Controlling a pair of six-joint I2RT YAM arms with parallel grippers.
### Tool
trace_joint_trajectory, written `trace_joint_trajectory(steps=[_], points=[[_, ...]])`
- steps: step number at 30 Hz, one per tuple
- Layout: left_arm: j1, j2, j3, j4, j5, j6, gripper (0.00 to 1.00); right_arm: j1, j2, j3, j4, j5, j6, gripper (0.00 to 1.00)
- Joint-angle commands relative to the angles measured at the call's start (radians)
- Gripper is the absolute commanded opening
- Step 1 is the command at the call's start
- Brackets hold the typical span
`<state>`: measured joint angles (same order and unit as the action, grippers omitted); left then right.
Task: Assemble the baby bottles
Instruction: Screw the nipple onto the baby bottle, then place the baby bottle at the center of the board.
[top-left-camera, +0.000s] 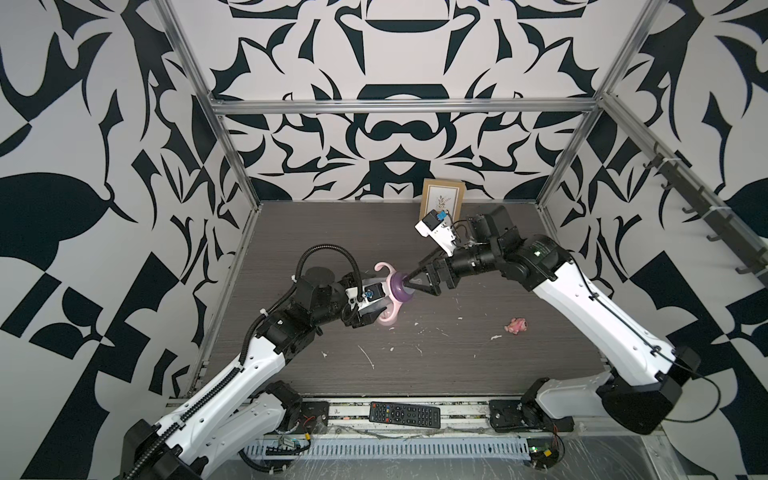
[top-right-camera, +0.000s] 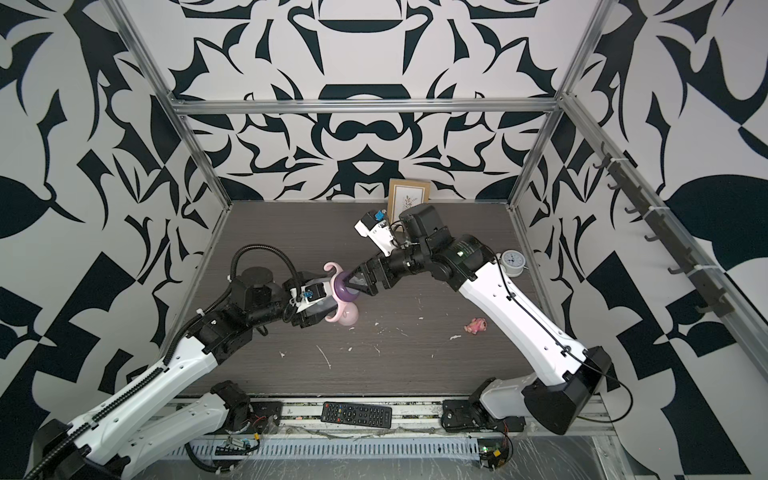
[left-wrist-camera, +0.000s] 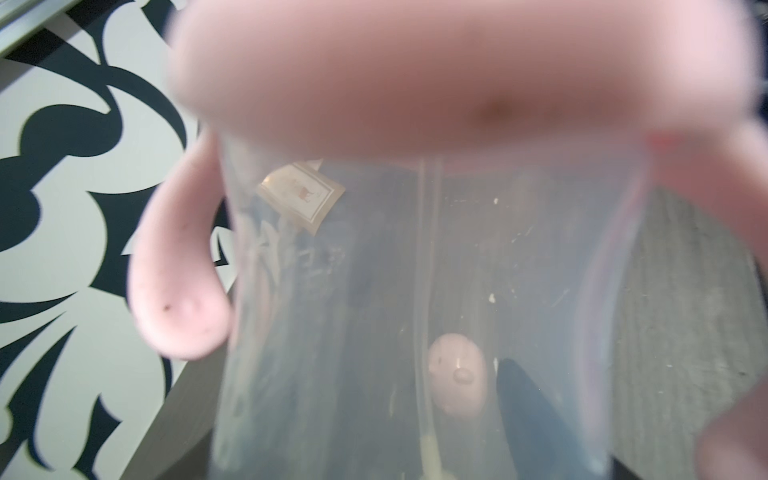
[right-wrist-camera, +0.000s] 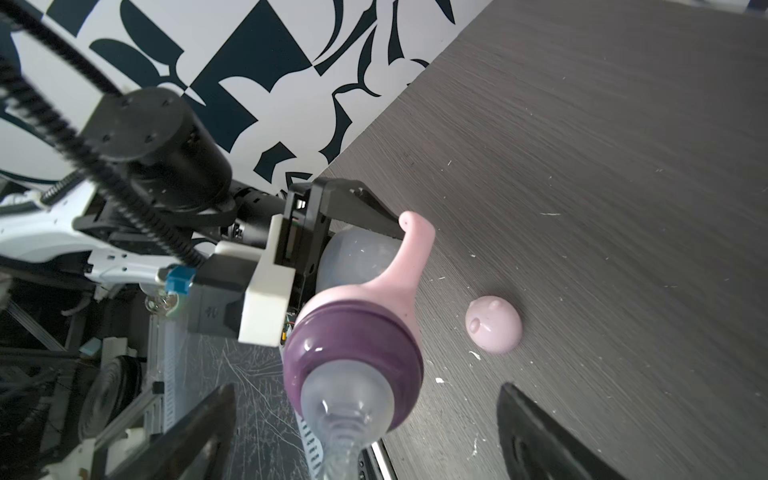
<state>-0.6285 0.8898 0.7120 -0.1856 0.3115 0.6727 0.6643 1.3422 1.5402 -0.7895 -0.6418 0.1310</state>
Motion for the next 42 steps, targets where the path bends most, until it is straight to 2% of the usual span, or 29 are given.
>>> trace_joint_trajectory(steps=[1, 4, 11, 25, 32, 37, 42], points=[[0.003, 0.004, 0.056, -0.044, 0.169, -0.035, 0.0, 0.02, -0.017, 0.005, -0.082, -0.001, -0.097, 0.99], [0.002, 0.038, 0.084, -0.079, 0.244, -0.044, 0.0, 0.057, -0.041, -0.036, -0.062, -0.001, -0.11, 0.99], [0.003, 0.074, 0.077, 0.011, 0.135, -0.061, 0.0, 0.087, 0.001, -0.04, -0.041, 0.045, 0.011, 0.99], [0.002, 0.041, 0.031, 0.07, 0.124, -0.053, 0.0, 0.11, 0.043, -0.082, 0.127, 0.082, 0.162, 0.94], [0.002, 0.019, 0.017, 0.106, 0.112, -0.063, 0.0, 0.121, 0.07, -0.084, 0.138, 0.14, 0.175, 0.84], [0.001, 0.014, 0.003, 0.126, 0.102, -0.069, 0.0, 0.121, 0.058, -0.124, 0.218, 0.187, 0.223, 0.77], [0.001, 0.009, -0.03, 0.216, 0.062, -0.119, 0.0, 0.13, 0.04, -0.205, 0.398, 0.211, 0.314, 0.85]])
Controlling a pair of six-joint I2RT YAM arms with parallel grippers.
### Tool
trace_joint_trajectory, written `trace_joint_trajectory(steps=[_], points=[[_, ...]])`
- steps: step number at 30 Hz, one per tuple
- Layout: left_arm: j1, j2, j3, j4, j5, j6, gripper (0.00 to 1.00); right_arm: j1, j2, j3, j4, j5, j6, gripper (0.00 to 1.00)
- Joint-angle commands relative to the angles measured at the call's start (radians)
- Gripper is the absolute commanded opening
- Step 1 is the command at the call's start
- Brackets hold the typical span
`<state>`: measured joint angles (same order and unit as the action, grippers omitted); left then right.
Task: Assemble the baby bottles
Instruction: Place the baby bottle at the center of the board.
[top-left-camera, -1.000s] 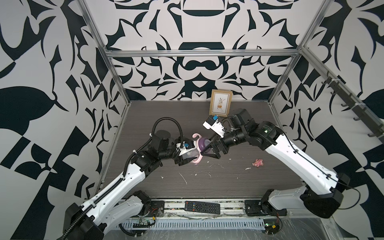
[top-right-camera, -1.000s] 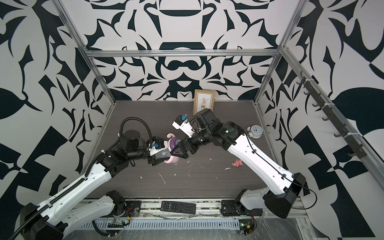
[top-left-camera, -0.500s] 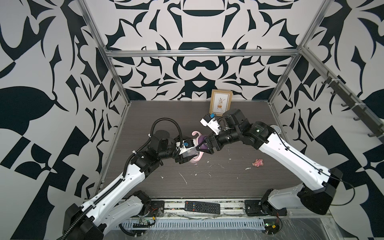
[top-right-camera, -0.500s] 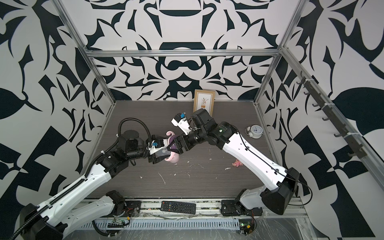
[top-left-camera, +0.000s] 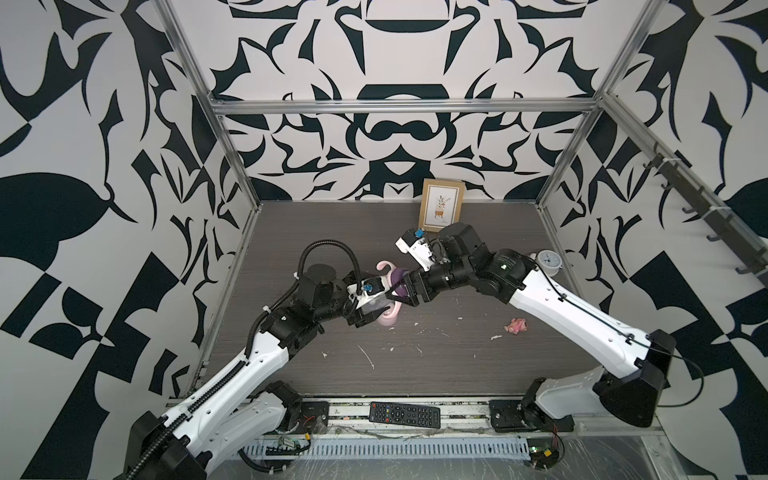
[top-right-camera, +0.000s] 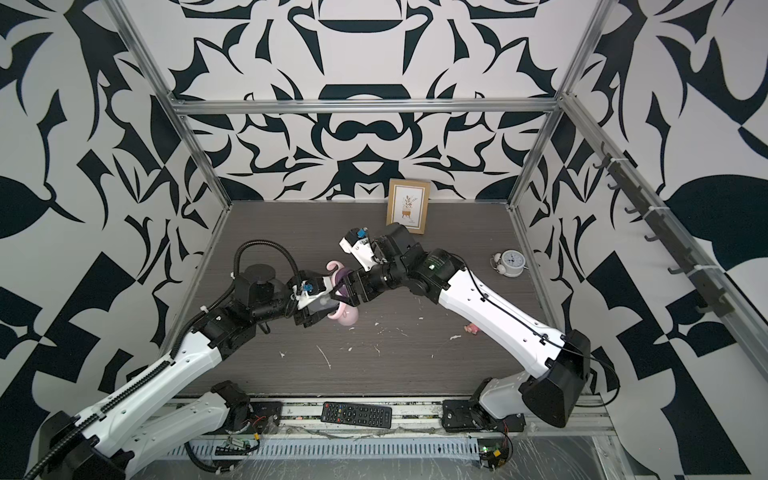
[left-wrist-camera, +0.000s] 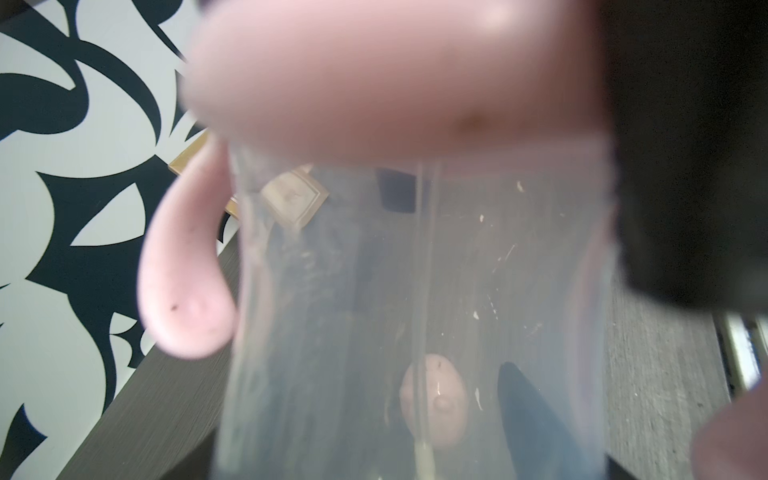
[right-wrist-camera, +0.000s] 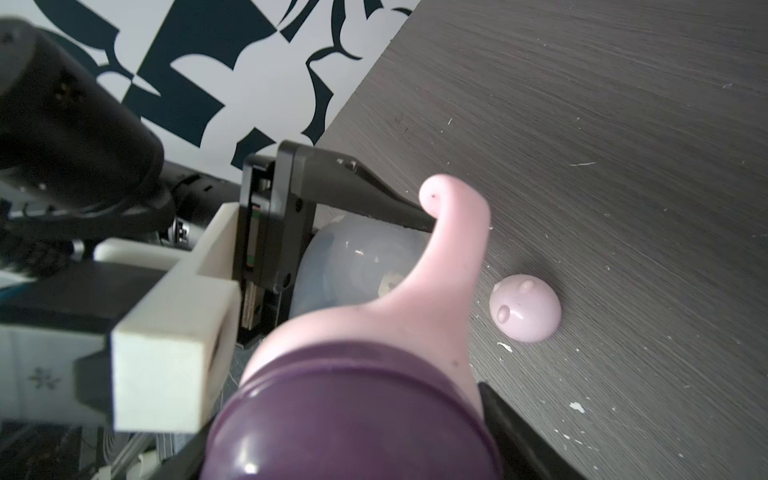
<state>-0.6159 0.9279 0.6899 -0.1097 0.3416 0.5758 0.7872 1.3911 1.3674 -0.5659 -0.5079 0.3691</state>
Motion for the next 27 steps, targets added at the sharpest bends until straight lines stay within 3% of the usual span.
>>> trace_joint_trajectory(steps=[1, 7, 11, 16, 20, 24, 27], points=[[-0.01, -0.03, -0.012, 0.152, 0.027, -0.031, 0.0, 0.009, -0.009, -0.039, 0.192, 0.087, 0.084, 0.85], [-0.011, -0.029, -0.029, 0.204, 0.02, -0.054, 0.0, 0.009, 0.0, -0.038, 0.238, 0.113, 0.099, 0.86], [-0.011, -0.04, -0.042, 0.232, 0.017, -0.06, 0.0, 0.009, 0.013, -0.026, 0.23, 0.117, 0.106, 0.82], [-0.011, -0.061, -0.056, 0.253, 0.022, -0.063, 0.0, 0.009, 0.021, -0.027, 0.235, 0.096, 0.119, 0.7], [-0.011, -0.073, -0.067, 0.265, -0.022, -0.063, 0.0, 0.009, 0.03, -0.013, 0.221, 0.061, 0.126, 0.49], [-0.011, -0.085, -0.091, 0.302, -0.055, -0.07, 0.25, 0.009, 0.029, -0.001, 0.196, 0.047, 0.12, 0.27], [-0.01, -0.09, -0.104, 0.316, -0.076, -0.076, 0.47, 0.004, 0.026, 0.02, 0.157, 0.057, 0.098, 0.18]])
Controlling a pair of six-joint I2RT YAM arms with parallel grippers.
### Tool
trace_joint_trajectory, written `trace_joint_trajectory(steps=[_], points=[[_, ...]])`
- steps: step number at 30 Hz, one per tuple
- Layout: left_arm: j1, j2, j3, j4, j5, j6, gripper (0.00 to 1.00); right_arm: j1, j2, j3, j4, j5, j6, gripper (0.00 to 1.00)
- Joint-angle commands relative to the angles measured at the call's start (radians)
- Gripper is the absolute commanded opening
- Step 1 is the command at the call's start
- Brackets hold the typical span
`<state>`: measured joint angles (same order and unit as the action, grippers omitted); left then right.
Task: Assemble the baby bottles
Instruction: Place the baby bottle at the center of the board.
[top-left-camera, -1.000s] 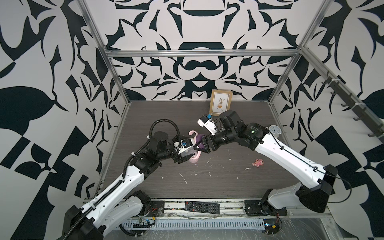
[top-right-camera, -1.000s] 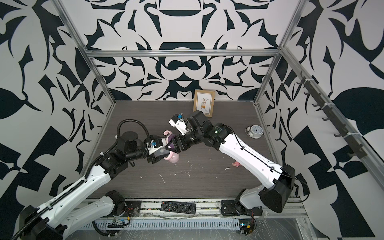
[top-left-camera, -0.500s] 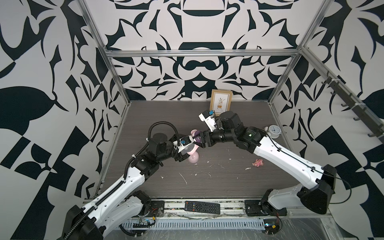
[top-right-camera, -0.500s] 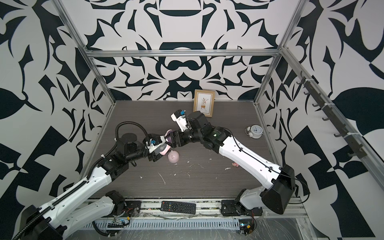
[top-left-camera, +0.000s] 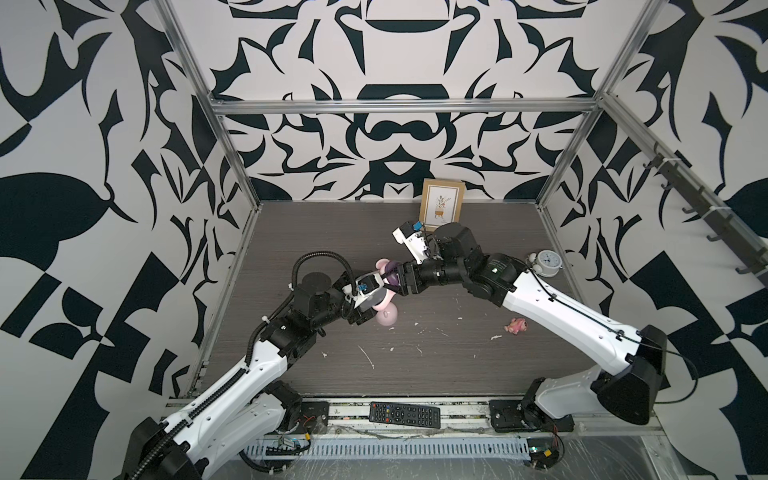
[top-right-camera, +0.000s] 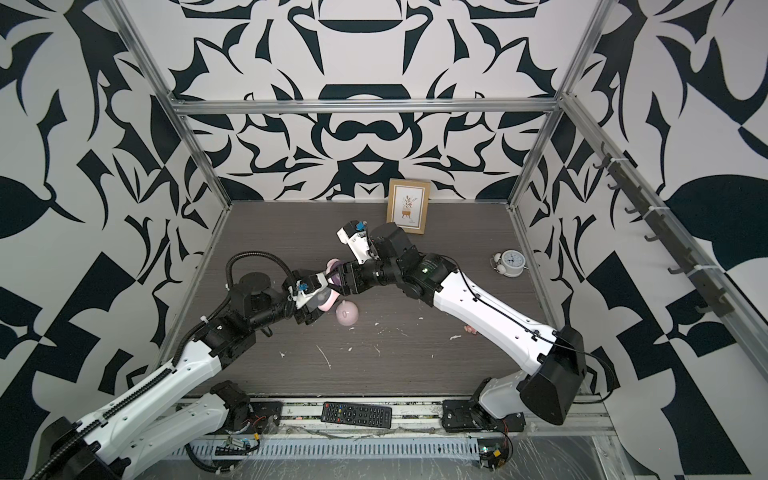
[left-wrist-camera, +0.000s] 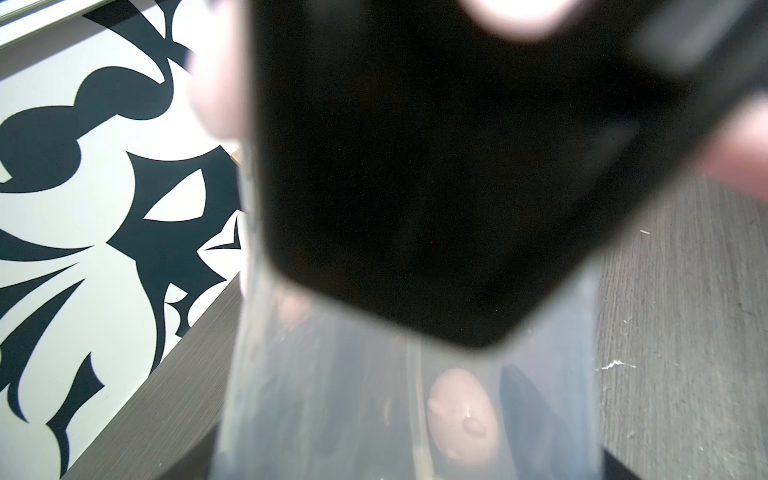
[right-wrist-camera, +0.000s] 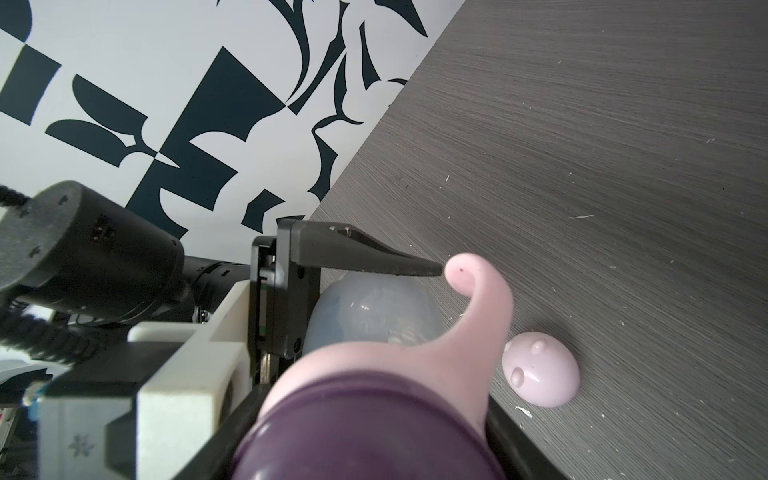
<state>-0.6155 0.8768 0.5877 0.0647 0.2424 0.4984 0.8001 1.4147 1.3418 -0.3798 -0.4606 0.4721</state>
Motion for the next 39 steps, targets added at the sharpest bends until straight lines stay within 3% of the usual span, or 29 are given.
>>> trace_joint_trajectory(steps=[1, 2, 3, 4, 9, 17, 31, 39], points=[[-0.011, -0.042, -0.006, 0.144, 0.017, -0.001, 0.52, -0.016, 0.002, 0.055, -0.048, 0.014, -0.015, 0.18], [-0.012, -0.045, -0.01, 0.146, 0.009, -0.004, 0.61, -0.023, 0.001, 0.069, -0.072, 0.023, -0.027, 0.17], [-0.012, -0.051, -0.015, 0.145, 0.002, -0.009, 0.95, -0.034, 0.001, 0.086, -0.1, 0.032, -0.045, 0.15], [-0.011, -0.054, -0.018, 0.143, -0.005, -0.013, 0.99, -0.047, 0.0, 0.1, -0.129, 0.043, -0.062, 0.14], [-0.011, -0.088, -0.032, 0.099, -0.081, -0.085, 0.99, -0.174, 0.02, 0.18, -0.297, 0.089, -0.165, 0.09], [-0.011, -0.128, -0.029, 0.005, -0.178, -0.217, 0.99, -0.226, 0.202, 0.307, -0.509, 0.356, -0.383, 0.11], [-0.011, -0.128, 0.054, -0.194, -0.274, -0.345, 0.99, -0.236, 0.534, 0.483, -0.5, 0.355, -0.441, 0.14], [-0.011, -0.159, 0.04, -0.222, -0.291, -0.342, 1.0, -0.236, 0.596, 0.476, -0.487, 0.351, -0.434, 0.37]])
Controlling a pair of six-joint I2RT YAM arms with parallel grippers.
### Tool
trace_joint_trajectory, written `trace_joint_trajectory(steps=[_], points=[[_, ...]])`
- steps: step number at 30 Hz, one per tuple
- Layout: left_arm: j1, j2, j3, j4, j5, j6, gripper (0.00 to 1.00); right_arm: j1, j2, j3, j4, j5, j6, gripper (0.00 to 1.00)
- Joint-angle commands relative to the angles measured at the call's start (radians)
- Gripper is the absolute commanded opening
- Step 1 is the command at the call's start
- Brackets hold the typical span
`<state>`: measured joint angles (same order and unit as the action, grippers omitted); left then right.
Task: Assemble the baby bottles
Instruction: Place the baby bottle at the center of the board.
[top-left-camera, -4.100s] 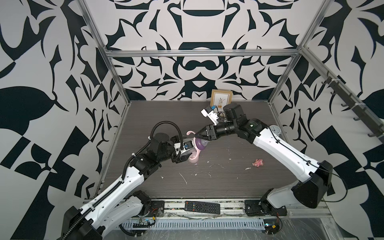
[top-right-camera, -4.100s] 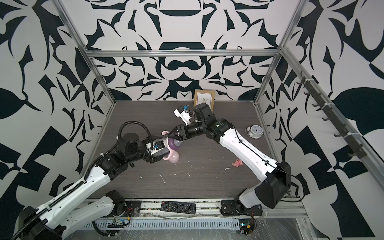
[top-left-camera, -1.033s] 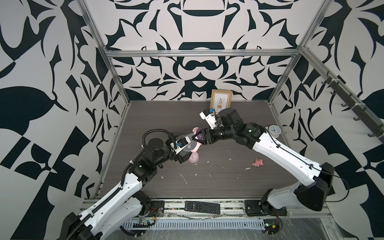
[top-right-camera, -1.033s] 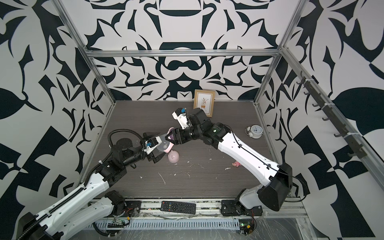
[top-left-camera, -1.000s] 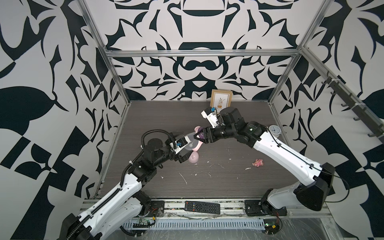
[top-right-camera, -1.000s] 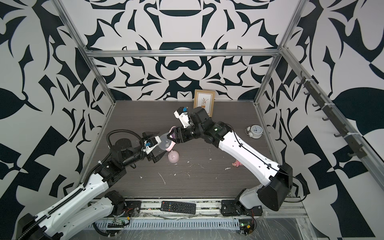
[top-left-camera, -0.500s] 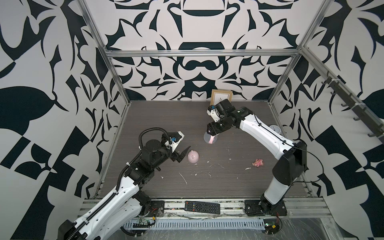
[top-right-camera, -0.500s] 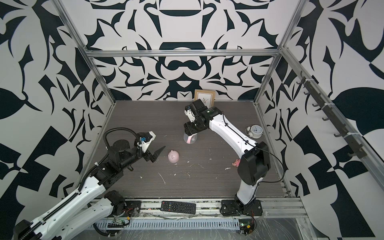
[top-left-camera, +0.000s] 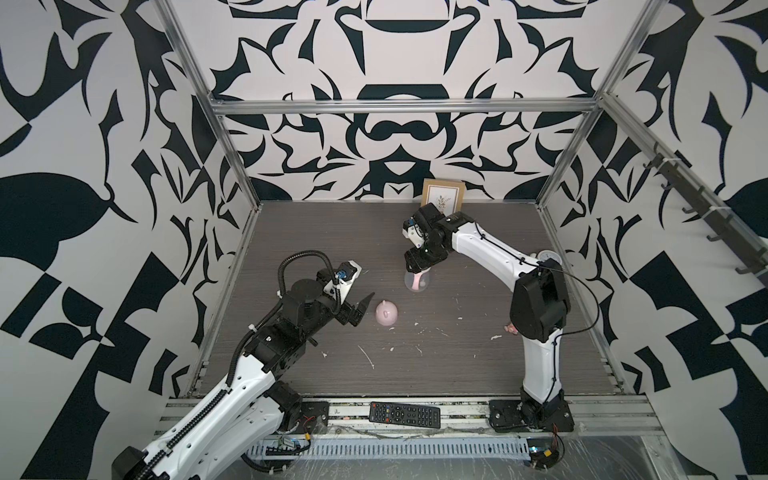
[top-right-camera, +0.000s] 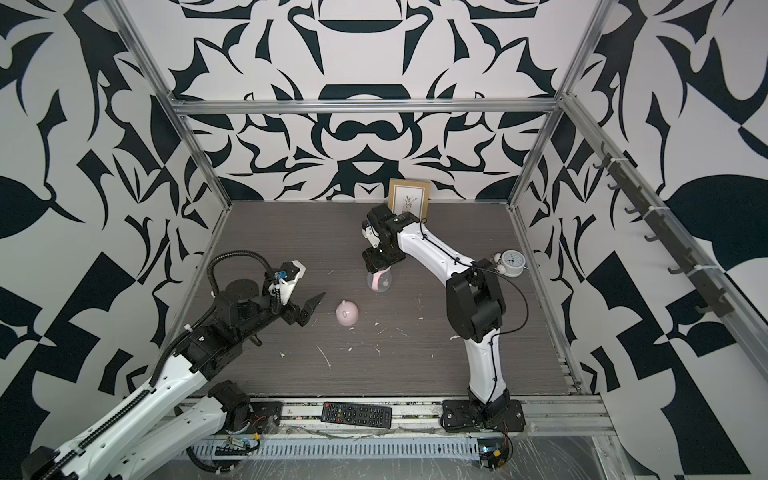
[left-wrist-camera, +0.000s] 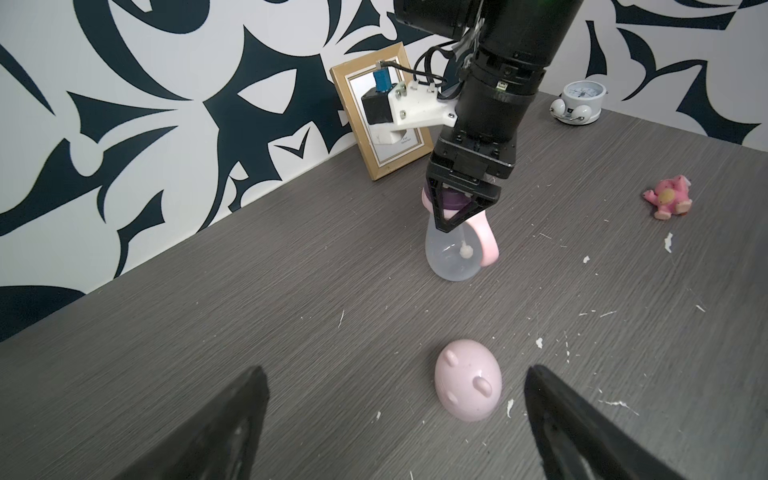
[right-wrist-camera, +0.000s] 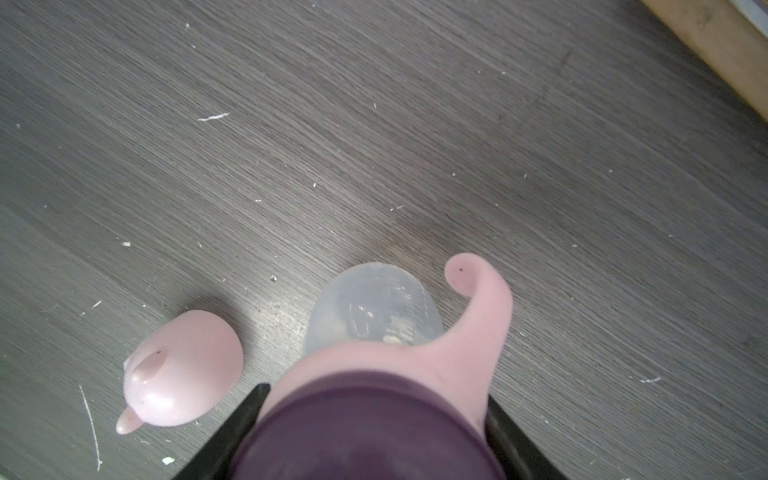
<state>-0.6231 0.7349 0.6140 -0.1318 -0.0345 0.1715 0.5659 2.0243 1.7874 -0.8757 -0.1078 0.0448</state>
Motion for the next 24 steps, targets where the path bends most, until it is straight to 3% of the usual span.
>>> trace_joint_trajectory(steps=[1, 12, 15, 24], points=[[-0.003, -0.021, 0.013, -0.03, -0.016, -0.013, 0.99, -0.002, -0.015, 0.025, 0.013, -0.002, -0.008, 0.4], [-0.003, 0.004, 0.011, -0.025, -0.043, -0.016, 0.99, 0.011, -0.065, 0.025, -0.015, 0.051, -0.023, 0.89], [-0.004, 0.021, 0.011, -0.017, -0.05, -0.026, 0.99, 0.016, -0.079, 0.043, -0.039, 0.063, -0.031, 0.94], [-0.003, 0.062, 0.022, -0.009, -0.116, -0.105, 0.99, 0.072, -0.187, 0.117, -0.15, 0.178, -0.049, 0.96]])
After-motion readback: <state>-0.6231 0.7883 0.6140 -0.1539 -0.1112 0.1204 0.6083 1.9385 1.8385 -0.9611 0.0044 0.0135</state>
